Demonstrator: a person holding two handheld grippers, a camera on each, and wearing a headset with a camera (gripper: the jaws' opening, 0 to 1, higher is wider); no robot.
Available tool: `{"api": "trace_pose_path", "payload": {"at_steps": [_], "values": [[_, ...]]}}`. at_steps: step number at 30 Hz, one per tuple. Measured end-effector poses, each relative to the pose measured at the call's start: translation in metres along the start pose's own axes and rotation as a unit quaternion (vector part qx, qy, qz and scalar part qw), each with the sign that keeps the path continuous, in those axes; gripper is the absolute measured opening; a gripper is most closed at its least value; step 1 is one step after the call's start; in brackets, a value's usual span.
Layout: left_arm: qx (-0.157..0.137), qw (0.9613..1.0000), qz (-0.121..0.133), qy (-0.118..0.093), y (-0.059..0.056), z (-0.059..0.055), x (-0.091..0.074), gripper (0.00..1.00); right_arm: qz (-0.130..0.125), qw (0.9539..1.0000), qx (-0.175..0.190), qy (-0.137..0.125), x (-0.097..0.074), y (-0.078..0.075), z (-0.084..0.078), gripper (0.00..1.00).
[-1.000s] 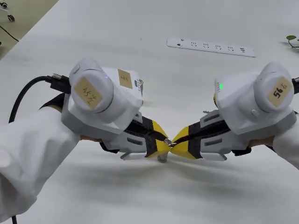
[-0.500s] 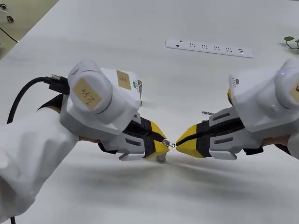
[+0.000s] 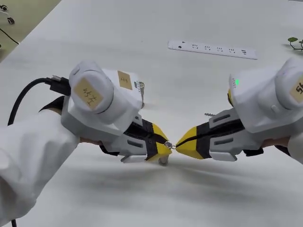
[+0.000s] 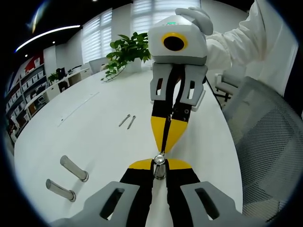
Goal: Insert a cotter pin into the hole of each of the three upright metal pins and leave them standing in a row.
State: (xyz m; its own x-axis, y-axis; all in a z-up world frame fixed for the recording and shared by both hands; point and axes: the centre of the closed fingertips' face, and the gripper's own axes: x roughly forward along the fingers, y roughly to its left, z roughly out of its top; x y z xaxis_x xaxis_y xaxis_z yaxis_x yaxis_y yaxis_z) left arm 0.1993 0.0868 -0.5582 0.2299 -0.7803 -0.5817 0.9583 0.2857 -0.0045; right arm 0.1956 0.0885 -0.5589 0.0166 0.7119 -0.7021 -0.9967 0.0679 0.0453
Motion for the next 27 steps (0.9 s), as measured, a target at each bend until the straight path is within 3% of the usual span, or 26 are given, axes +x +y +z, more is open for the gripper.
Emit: {"api": "trace_pose_path", "payload": {"at_steps": [3, 5, 8, 11, 14, 17, 20, 24, 27], "values": [[0.004, 1.0, 0.0, 0.001, -0.001, 0.0, 0.0, 0.06, -0.007, 1.0, 0.001, -0.001, -0.001, -0.002, -0.001, 0.0], [-0.004, 0.9999, 0.001, 0.014, 0.0, -0.006, -0.001, 0.1, -0.011, 0.9999, 0.006, 0.0, -0.001, -0.003, 0.0, 0.06], [-0.012, 0.9994, 0.012, 0.029, 0.003, -0.017, -0.003, 0.26, -0.01, 0.9999, 0.01, -0.004, 0.0, -0.003, 0.001, 0.09], [-0.024, 0.9993, 0.012, 0.026, 0.001, -0.024, -0.006, 0.43, -0.011, 0.9998, 0.013, -0.008, 0.003, -0.002, 0.003, 0.11], [-0.042, 0.999, 0.014, 0.011, -0.001, -0.026, -0.008, 0.53, -0.01, 0.9998, 0.015, -0.012, 0.006, -0.001, 0.005, 0.11], [-0.058, 0.998, 0.019, -0.019, -0.004, -0.023, -0.009, 0.62, -0.007, 0.9998, 0.012, -0.01, 0.01, 0.001, 0.005, 0.11], [-0.071, 0.997, 0.02, -0.024, -0.007, -0.027, -0.011, 0.68, -0.007, 0.9998, 0.014, -0.008, 0.014, 0.0, 0.002, 0.11], [-0.091, 0.9944, 0.045, -0.028, -0.005, -0.03, -0.016, 0.74, -0.008, 0.9998, 0.015, -0.008, 0.016, 0.0, 0.003, 0.1], [-0.108, 0.9918, 0.052, -0.044, -0.005, -0.025, -0.021, 0.87, -0.009, 0.9998, 0.016, -0.008, 0.018, -0.001, 0.005, 0.1]]}}
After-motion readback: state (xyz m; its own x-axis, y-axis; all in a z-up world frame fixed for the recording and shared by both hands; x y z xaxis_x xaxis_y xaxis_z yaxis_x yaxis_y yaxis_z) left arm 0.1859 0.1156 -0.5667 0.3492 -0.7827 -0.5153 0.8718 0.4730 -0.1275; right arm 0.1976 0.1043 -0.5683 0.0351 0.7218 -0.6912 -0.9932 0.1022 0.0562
